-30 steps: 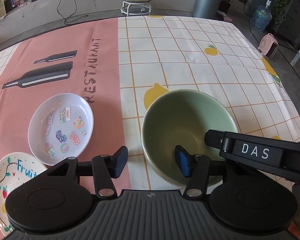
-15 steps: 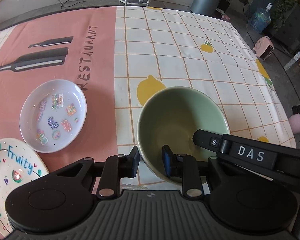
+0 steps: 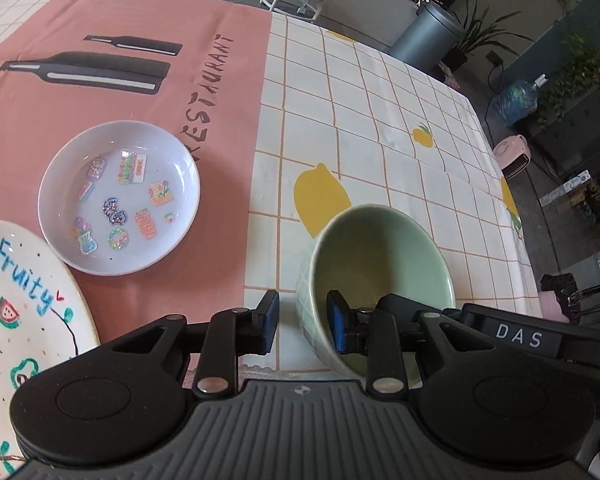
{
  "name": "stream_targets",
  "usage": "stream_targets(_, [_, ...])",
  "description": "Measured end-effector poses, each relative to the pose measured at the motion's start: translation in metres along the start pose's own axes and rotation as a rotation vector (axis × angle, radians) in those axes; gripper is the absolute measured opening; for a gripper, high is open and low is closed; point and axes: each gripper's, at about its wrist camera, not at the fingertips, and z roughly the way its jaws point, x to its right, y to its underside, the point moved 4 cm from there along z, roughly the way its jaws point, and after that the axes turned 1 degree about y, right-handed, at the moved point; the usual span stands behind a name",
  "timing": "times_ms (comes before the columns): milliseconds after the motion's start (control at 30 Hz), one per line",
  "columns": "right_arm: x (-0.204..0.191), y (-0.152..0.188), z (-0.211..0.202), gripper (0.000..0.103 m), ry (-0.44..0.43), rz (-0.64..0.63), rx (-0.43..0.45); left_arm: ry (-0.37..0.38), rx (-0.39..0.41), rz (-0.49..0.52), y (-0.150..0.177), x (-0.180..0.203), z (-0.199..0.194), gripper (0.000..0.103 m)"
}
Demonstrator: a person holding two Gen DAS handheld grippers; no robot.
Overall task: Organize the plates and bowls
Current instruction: 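Close the left gripper on the green bowl rim while the right gripper grips it too, then lift and carry the green bowl with both grippers toward the stacked bowls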
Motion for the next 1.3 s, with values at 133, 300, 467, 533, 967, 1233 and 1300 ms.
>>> stream_targets(133, [-0.006,0.002,0.001,0.015,0.009,-0.036,0.0,-0.015,-0.043,0.012,-0.002,0.007,0.003,0.015])
stream_targets(300, [-0.015,0.006,-0.002,0.013,0.058,-0.12,0.011,-0.083,-0.028,0.015,-0.001,0.014,0.003,0.011])
stream_targets(467, [-0.011,0.008,-0.003,0.012,0.067,-0.12,0.002,-0.083,-0.044,0.039,-0.002,0.017,0.002,0.01])
stream_targets(533, [-0.009,0.008,-0.005,0.011,0.065,-0.104,0.002,-0.083,-0.044,0.06,0.0,0.02,-0.001,0.01])
stream_targets(967, [-0.025,0.031,-0.059,0.008,0.046,-0.13,0.142,-0.111,0.074,0.21,0.012,0.053,-0.068,0.011])
stream_targets(1233, [-0.064,0.057,-0.103,0.009,0.01,-0.201,0.193,-0.104,0.11,0.226,0.019,0.043,-0.133,0.011])
stream_targets(1300, [-0.083,0.067,-0.115,0.009,0.003,-0.261,0.212,-0.077,0.116,0.196,0.021,0.03,-0.153,0.011])
